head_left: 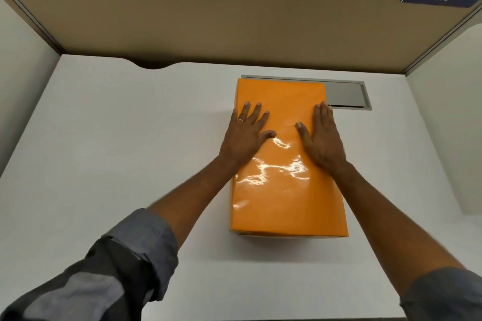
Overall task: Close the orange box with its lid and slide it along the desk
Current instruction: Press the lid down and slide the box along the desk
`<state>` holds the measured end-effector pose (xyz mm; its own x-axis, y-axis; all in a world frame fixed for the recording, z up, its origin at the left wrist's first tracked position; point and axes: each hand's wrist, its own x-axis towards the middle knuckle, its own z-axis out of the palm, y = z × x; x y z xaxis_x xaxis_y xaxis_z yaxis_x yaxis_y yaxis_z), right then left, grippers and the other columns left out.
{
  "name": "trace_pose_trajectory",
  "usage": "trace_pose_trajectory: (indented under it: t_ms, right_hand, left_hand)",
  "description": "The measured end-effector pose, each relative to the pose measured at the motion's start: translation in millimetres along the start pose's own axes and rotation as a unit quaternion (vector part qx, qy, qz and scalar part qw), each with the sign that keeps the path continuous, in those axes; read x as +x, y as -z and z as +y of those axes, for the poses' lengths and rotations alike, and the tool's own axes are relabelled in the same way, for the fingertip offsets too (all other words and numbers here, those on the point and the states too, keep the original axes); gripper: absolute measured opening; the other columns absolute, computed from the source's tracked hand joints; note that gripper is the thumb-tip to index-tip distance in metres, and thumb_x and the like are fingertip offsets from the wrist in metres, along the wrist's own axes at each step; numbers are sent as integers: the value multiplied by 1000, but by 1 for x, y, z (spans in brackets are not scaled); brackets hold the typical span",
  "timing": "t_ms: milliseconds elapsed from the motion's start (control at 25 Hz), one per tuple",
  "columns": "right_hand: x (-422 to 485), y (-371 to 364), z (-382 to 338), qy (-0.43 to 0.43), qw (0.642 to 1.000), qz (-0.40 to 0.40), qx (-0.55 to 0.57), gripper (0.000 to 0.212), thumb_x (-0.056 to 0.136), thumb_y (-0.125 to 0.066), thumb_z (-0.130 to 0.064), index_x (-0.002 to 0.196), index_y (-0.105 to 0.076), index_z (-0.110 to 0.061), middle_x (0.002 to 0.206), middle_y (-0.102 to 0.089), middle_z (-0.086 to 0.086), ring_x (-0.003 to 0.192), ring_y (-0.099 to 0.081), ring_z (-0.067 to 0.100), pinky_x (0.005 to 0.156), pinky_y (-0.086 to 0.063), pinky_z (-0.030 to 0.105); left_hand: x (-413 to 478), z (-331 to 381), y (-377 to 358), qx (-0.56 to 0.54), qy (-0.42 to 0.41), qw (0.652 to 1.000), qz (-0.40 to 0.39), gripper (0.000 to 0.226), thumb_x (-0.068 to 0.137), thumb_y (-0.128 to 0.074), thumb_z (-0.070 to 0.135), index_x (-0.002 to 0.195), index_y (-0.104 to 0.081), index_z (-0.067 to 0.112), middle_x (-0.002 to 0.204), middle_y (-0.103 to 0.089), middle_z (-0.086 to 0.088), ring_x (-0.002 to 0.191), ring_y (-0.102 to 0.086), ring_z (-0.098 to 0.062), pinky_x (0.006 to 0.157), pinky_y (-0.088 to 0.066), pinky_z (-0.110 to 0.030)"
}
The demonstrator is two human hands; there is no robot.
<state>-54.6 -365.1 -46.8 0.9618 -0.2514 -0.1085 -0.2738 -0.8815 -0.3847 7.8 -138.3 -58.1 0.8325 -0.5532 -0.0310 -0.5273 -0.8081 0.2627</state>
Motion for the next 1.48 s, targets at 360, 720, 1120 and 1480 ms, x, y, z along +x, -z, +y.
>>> trace_pose_trajectory:
  t_ms: [360, 720, 1120, 1480]
  right_hand:
    - [-56, 40, -10, -54, 989, -5, 141, 75, 101, -57, -29, 160, -15, -8, 169, -16, 14, 156, -17, 36, 124, -21, 56]
    - [-202, 39, 31, -205, 897, -71, 384, 49, 90, -70, -6, 136, -60, -17, 125, -69, 2, 105, -69, 17, 90, -52, 37]
    - [-211, 45, 30, -203, 874, -112, 428, 42, 77, -78, 8, 112, -67, -13, 115, -73, 13, 91, -69, 21, 86, -57, 37]
    - [-214, 28, -13, -167, 881, -112, 428, 57, 73, -85, 1, 127, -67, -5, 107, -75, 8, 98, -71, 27, 92, -57, 41]
  left_hand:
    - [-54, 13, 33, -280, 72, 957, 29, 73, 103, -47, 45, 162, -12, 20, 172, -8, -5, 160, -3, -26, 128, -12, -45]
    - [-199, 29, 28, -552, 228, 800, -56, 87, 82, -81, 11, 154, -36, 31, 145, -56, 8, 131, -56, -20, 87, -58, -25]
    - [-201, 52, 38, -551, 270, 788, -52, 81, 86, -75, 1, 155, -38, 21, 146, -57, -10, 131, -56, -32, 97, -57, -42]
    - [-249, 7, 53, -565, 317, 762, -3, 84, 82, -77, -4, 154, -40, 19, 147, -57, -12, 123, -60, -32, 90, -59, -42]
